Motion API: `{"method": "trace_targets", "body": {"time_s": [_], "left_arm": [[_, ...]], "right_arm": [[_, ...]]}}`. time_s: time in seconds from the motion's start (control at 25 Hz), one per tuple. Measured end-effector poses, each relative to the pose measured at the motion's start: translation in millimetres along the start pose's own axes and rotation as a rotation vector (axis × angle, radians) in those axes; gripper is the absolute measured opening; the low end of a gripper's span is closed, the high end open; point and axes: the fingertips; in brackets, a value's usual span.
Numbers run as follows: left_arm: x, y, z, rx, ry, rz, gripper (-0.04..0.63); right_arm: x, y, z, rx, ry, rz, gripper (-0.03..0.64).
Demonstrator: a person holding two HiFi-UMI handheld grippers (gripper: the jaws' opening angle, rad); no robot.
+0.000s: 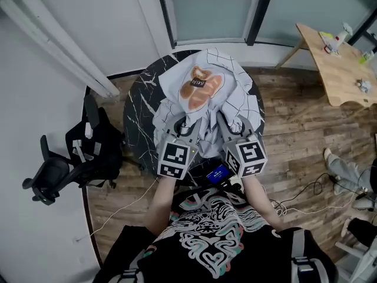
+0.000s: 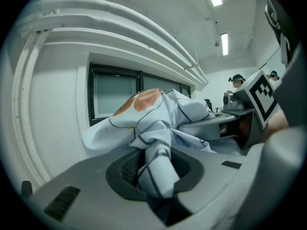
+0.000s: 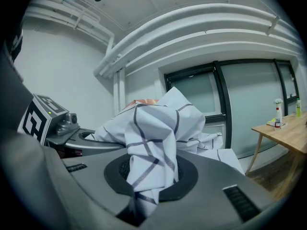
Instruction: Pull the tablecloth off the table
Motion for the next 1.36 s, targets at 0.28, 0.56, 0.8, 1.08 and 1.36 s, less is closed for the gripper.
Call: {"method": "trace_targets", "body": {"time_s": [0.28,0.56,0.8,1.08,1.36], "left_arm": [[2,6,-5,0.008,0.01,-0.002,0.084],[1,8,-6,0.014,0.017,-0.006,0.084],[1,8,-5,0.016,0.021,-0.008,0.084],[1,6,-5,0.016,0.024,-0.009,0.086],[3,8,-5,0.021,0.027,-0.008,0.086]], "right_arm": [[-3,7,-4,0.015,0.016,0.0,0.061],[-3,10,-4,0.032,0.024,-0.002,0.06],[-3,10,-6,0.041,0.03,-0.008,0.06],[-3,8,-6,0.045,0.032,-0.002,0.06],[-3,10,-8,0.048,0.033,-0.005,0.06]]}}
Point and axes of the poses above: the fingertips, and each gripper's own axes: z backward along the fingers, x to its left, y out of its underside, and after that the axes turned 2 degrees about -x, right-handed
